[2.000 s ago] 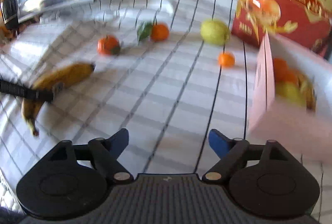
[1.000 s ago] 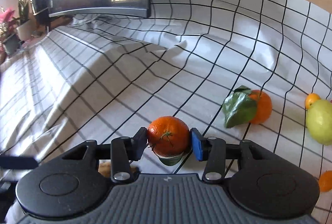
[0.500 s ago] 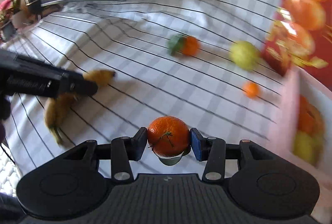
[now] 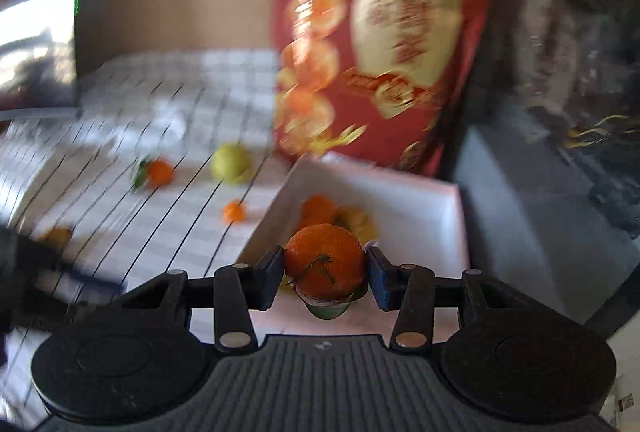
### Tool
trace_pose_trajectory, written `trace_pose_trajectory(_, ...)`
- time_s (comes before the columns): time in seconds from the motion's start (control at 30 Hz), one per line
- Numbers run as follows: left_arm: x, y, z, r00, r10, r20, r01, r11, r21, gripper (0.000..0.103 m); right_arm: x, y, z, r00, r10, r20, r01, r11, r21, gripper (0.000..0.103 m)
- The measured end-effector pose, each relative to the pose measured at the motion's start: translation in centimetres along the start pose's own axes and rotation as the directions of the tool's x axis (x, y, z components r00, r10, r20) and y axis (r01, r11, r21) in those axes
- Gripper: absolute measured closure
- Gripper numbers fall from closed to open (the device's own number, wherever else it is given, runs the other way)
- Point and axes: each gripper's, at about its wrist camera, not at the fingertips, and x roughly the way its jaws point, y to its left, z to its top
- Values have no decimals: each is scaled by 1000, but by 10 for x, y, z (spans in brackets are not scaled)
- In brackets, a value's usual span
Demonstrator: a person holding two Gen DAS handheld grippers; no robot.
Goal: Organize fruits
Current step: 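Carry the tangerine into the pink box and open the right tool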
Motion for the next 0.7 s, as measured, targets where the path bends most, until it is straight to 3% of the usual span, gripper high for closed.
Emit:
trace_pose_trajectory(0.17,-5,-7,-6,1000,18,-15,-17,999,34,62,38,-26,32,997,75,18,-76,989,129,59)
trace_pose_trajectory(0.4,-29,24,-17,989,146,-10,-147,987,-61,62,116,-28,62,991,134,13,-135,976,173,57)
trace_pose_trajectory(0.57,-40,50,-26,970,242,-23,-243,962,-124,62,127,-31,72,985,173,15,-173,969,175,51)
trace_pose_trajectory(0.7,-48,79,-30,937,347,-30,-347,923,-165,62,115,-31,72,987,161,25,-163,975,154,49)
